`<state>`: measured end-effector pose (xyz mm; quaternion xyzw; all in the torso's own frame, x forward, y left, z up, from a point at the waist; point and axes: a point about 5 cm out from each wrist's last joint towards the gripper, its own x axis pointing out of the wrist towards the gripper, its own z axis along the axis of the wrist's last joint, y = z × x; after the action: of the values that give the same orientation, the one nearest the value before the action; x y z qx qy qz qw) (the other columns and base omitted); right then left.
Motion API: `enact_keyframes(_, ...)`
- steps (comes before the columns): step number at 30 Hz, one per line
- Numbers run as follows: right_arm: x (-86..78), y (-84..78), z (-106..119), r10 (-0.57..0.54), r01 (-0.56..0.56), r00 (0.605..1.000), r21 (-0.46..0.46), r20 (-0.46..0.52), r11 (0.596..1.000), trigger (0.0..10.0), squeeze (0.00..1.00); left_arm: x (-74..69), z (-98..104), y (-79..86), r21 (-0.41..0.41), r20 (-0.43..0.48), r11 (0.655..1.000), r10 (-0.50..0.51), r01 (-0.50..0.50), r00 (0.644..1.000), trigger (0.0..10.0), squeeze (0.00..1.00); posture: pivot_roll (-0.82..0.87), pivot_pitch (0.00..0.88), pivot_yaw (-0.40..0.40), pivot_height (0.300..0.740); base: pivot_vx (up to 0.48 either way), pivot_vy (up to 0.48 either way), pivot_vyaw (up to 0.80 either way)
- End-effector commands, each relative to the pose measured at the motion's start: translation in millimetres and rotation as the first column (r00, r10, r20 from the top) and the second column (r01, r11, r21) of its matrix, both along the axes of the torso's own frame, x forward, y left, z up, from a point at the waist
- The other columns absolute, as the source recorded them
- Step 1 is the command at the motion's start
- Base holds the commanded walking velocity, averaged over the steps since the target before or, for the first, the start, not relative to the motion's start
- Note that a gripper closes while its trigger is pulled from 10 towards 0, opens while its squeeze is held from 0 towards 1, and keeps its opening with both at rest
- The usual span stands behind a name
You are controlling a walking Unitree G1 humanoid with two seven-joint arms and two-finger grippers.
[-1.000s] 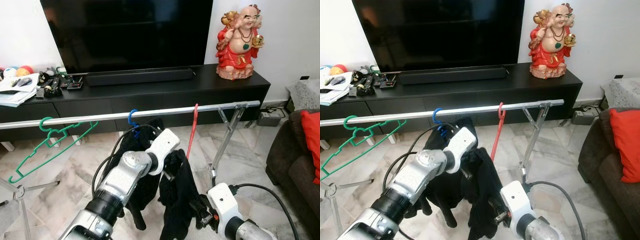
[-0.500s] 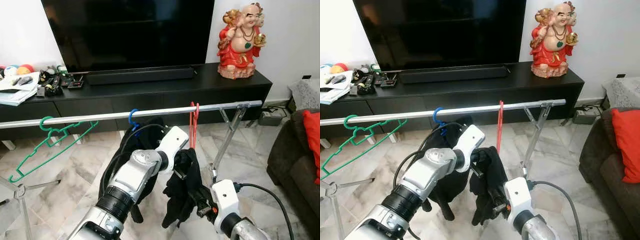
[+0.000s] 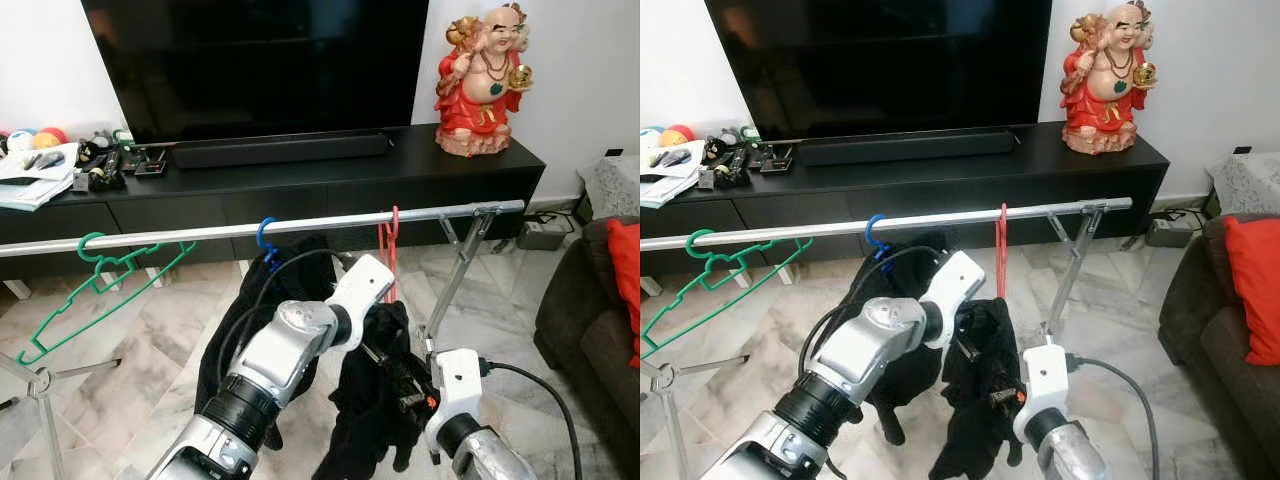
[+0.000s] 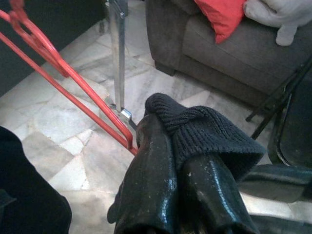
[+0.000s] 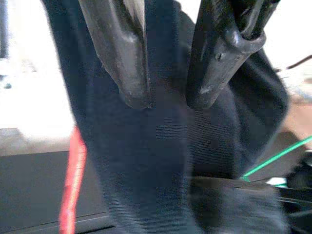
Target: Hang hanger
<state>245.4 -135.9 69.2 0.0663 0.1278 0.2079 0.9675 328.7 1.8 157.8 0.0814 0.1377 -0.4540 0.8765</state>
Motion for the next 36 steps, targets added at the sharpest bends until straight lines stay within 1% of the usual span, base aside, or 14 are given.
enact_keyframes(1,-1.7,2.5,0.3,0.019,-0.018,1.000,0.021,-0.006,1.000,10.0,0.00,-0.9,10.3,-2.3,-0.011,0.038,1.000,-0.014,0.015,0.999,0.0,0.00,0.03,0.044,0.085,0.740,0.000,0.000,0.00)
enact_keyframes(4,-7.3,11.0,1.4,0.109,-0.109,0.994,0.081,-0.004,0.991,10.0,0.00,-5.2,11.0,-9.8,-0.016,0.030,0.999,-0.034,0.035,0.999,0.0,0.00,0.03,0.046,0.083,0.740,0.000,0.000,0.00)
enact_keyframes(8,-4.9,10.9,1.2,0.107,-0.107,0.994,0.059,0.002,0.992,10.0,0.00,-8.2,10.7,-13.2,-0.017,0.028,0.999,-0.050,0.050,0.998,0.0,0.00,0.03,0.046,0.081,0.740,0.000,0.000,0.00)
enact_keyframes(10,0.4,7.6,-1.3,0.069,-0.069,0.998,0.027,0.000,0.997,10.0,0.00,-9.9,11.0,-14.7,-0.019,0.025,0.998,-0.055,0.056,0.998,0.0,0.00,0.03,0.046,0.081,0.740,0.000,0.000,0.00)
enact_keyframes(14,3.0,8.7,2.6,0.066,-0.068,0.997,0.045,0.024,0.997,10.0,0.00,-12.7,10.3,-17.1,-0.020,0.021,0.998,-0.065,0.066,0.998,0.0,0.00,0.03,0.045,0.078,0.740,0.000,0.000,0.00)
enact_keyframes(15,4.9,6.5,1.4,0.043,-0.044,0.999,0.011,0.027,0.999,10.0,0.00,-13.7,10.1,-17.9,-0.020,0.020,0.997,-0.069,0.070,0.997,0.0,0.00,0.03,0.046,0.077,0.740,0.000,0.000,0.00)
enact_keyframes(16,4.9,6.5,1.4,0.043,-0.044,0.999,0.011,0.027,0.999,10.0,0.00,-13.7,10.1,-17.9,-0.020,0.020,0.997,-0.069,0.070,0.997,0.0,0.00,0.03,0.046,0.077,0.740,0.000,0.000,0.00)
enact_keyframes(18,9.0,-0.6,-2.0,-0.020,0.021,0.999,-0.042,0.026,0.999,10.0,0.00,-15.2,9.8,-19.6,-0.021,0.019,0.997,-0.075,0.075,0.997,0.0,0.00,0.03,0.045,0.075,0.740,0.000,0.000,0.00)
enact_keyframes(25,12.3,-13.2,-1.1,-0.098,0.100,0.994,-0.062,0.040,0.993,10.0,0.00,-15.3,9.5,-19.3,-0.017,0.015,0.997,-0.071,0.071,0.997,0.0,0.00,0.03,0.044,0.070,0.740,0.000,0.000,0.00)
enact_keyframes(27,14.6,-23.1,-3.9,-0.154,0.157,0.987,-0.094,0.035,0.983,10.0,0.00,-15.3,9.3,-18.8,-0.013,0.014,0.998,-0.067,0.067,0.998,0.0,0.00,0.03,0.040,0.066,0.740,0.000,0.000,0.00)
enact_keyframes(33,15.8,-28.2,-6.1,-0.183,0.185,0.983,-0.113,0.028,0.976,10.0,0.00,-15.8,9.1,-18.5,-0.011,0.013,0.998,-0.064,0.064,0.998,0.0,0.00,0.03,0.037,0.062,0.740,0.000,0.000,0.00)
enact_keyframes(34,9.6,-22.6,-4.4,-0.119,0.120,0.993,-0.087,0.020,0.989,10.0,0.00,-14.6,7.2,-16.3,-0.001,0.012,0.999,-0.051,0.051,0.999,0.0,0.00,0.03,0.035,0.059,0.740,0.000,0.000,0.00)
enact_keyframes(35,9.6,-22.6,-4.4,-0.119,0.120,0.993,-0.087,0.020,0.989,10.0,0.00,-14.6,7.2,-16.3,-0.001,0.012,0.999,-0.051,0.051,0.999,0.0,0.00,0.03,0.035,0.059,0.740,0.000,0.000,0.00)
enact_keyframes(36,4.0,-19.0,-4.9,-0.070,0.070,0.998,-0.094,0.010,0.993,10.0,0.00,-13.3,6.6,-15.0,0.005,0.016,0.999,-0.041,0.041,0.999,0.0,0.00,0.03,0.035,0.059,0.740,0.000,0.000,0.00)
